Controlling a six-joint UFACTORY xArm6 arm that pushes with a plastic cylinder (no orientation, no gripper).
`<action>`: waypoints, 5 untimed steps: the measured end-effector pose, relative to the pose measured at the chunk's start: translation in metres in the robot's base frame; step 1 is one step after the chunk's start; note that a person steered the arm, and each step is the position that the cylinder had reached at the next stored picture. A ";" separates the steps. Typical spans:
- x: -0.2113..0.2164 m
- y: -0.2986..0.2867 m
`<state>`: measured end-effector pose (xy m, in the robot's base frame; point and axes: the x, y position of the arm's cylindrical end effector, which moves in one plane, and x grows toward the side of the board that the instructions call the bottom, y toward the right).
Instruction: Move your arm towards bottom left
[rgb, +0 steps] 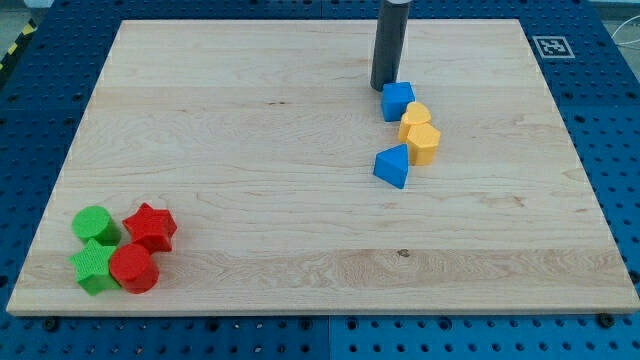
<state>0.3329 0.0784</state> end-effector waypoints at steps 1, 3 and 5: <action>0.014 0.000; 0.033 -0.011; 0.031 -0.126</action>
<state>0.3637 -0.0477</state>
